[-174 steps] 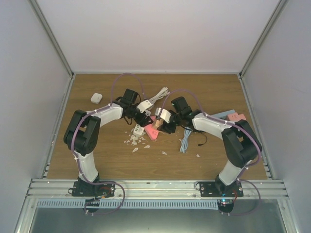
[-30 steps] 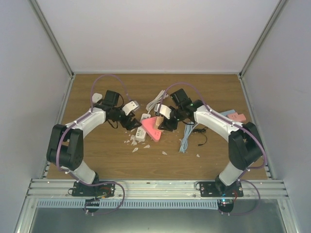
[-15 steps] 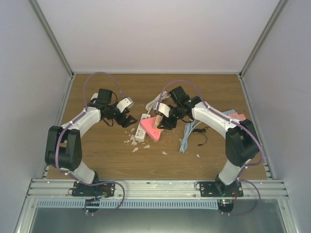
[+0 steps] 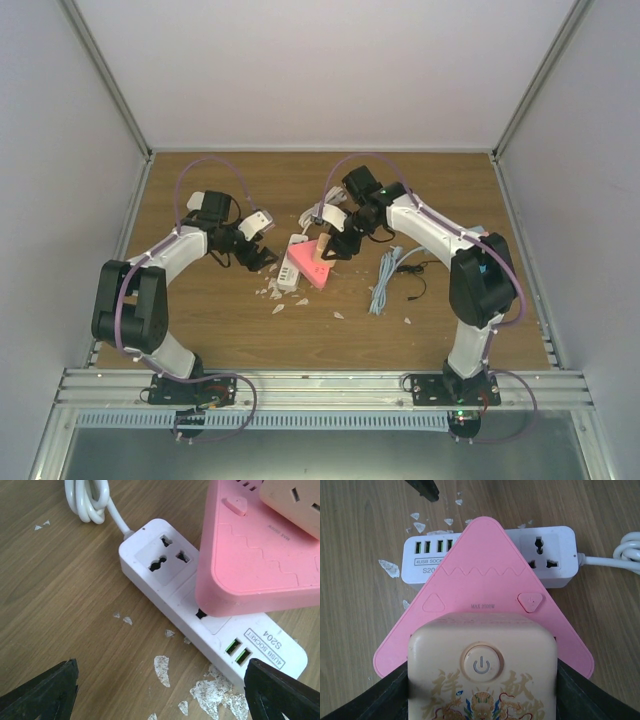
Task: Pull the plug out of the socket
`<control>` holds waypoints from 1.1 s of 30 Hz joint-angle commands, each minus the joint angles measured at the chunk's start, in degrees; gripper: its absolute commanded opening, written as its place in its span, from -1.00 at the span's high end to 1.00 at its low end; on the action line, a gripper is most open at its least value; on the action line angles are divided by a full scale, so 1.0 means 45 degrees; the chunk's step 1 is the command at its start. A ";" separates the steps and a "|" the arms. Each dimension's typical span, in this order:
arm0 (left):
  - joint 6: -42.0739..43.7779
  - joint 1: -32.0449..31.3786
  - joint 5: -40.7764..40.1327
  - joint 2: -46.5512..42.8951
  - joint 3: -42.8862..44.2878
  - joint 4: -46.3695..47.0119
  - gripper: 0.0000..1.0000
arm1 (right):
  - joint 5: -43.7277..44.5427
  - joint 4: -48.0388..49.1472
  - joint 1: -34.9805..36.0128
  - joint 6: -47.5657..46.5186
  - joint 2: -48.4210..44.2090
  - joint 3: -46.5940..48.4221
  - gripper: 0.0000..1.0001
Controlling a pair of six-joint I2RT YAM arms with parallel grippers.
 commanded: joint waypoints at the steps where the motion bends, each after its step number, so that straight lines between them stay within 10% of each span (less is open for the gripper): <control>1: 0.0182 -0.0069 -0.0272 -0.0206 -0.0206 0.0608 -0.82 | 0.0582 0.0349 0.0033 0.0058 -0.0456 0.0088 0.62; 33: -0.0453 -0.2520 -0.4672 0.2695 -0.1047 0.1922 -0.73 | -0.0214 -0.0229 -0.0337 -0.0156 -0.1339 0.0290 0.63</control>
